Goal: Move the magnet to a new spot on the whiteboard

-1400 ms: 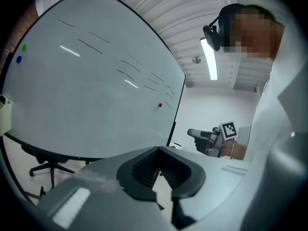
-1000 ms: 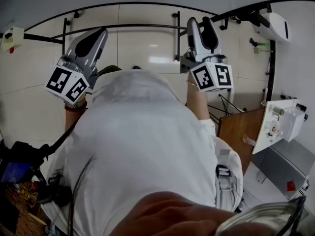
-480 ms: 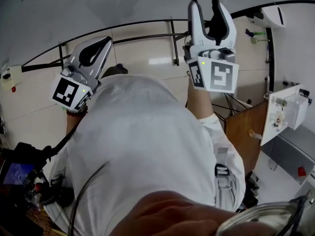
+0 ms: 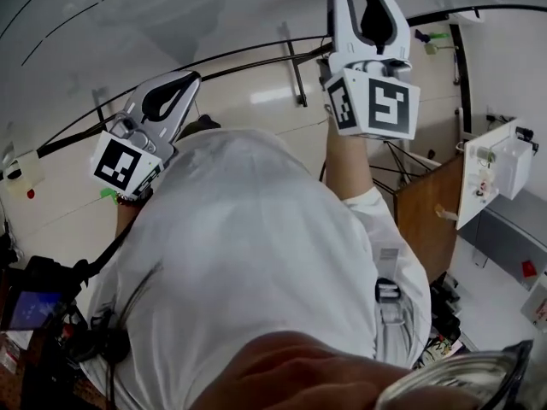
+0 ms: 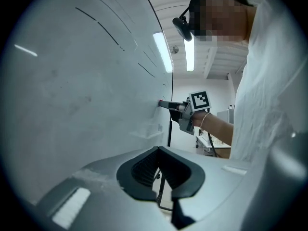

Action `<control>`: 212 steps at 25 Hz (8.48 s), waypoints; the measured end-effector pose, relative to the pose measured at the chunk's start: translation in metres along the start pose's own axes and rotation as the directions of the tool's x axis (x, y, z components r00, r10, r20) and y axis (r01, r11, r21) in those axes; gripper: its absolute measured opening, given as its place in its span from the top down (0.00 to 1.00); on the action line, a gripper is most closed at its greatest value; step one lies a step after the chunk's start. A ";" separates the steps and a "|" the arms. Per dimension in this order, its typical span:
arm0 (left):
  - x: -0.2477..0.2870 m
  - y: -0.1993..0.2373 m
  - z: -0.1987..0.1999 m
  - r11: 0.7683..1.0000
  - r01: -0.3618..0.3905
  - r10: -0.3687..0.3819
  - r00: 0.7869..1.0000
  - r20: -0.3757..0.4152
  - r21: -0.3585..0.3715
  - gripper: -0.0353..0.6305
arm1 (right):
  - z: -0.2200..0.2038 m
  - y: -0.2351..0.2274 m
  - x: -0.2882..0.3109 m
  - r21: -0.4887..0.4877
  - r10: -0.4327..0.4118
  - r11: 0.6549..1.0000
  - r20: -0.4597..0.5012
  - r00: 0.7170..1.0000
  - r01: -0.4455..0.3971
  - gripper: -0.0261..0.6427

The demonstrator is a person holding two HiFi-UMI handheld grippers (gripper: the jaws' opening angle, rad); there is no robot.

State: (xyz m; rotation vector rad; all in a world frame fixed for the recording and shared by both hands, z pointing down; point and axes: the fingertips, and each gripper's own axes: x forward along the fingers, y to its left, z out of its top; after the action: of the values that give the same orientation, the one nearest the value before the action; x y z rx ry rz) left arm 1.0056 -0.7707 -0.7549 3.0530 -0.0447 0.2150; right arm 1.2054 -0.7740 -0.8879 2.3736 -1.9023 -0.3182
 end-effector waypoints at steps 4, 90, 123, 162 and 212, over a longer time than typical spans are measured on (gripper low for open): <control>-0.016 0.003 -0.018 0.999 0.005 -0.006 1.000 -0.007 -0.034 0.95 | -0.001 0.023 -0.009 -0.034 -0.008 0.999 0.007 1.000 0.008 0.77; -0.055 -0.344 -0.073 0.964 0.022 -0.003 0.997 0.073 -0.265 0.95 | -0.010 0.023 -0.404 0.185 0.228 0.953 0.085 0.970 -0.241 0.77; -0.063 -0.011 -0.044 0.983 0.063 -0.038 0.989 0.146 -0.171 0.95 | -0.023 0.102 -0.062 0.140 0.196 0.970 0.049 0.979 -0.201 0.77; -0.018 -0.009 -0.042 0.978 0.114 -0.102 0.992 0.078 -0.175 0.95 | 0.001 0.042 -0.027 0.065 -0.052 0.997 0.194 0.980 0.040 0.78; -0.025 -0.002 -0.060 0.966 0.062 -0.063 0.998 0.007 -0.250 0.95 | -0.001 0.052 -0.027 -0.099 -0.154 0.978 0.236 0.960 0.182 0.78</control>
State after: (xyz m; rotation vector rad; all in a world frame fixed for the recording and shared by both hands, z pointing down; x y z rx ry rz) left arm 0.9725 -0.7635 -0.6998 2.7974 0.0233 0.1910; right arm 1.1505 -0.7594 -0.8738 2.5148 -1.7087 -0.7257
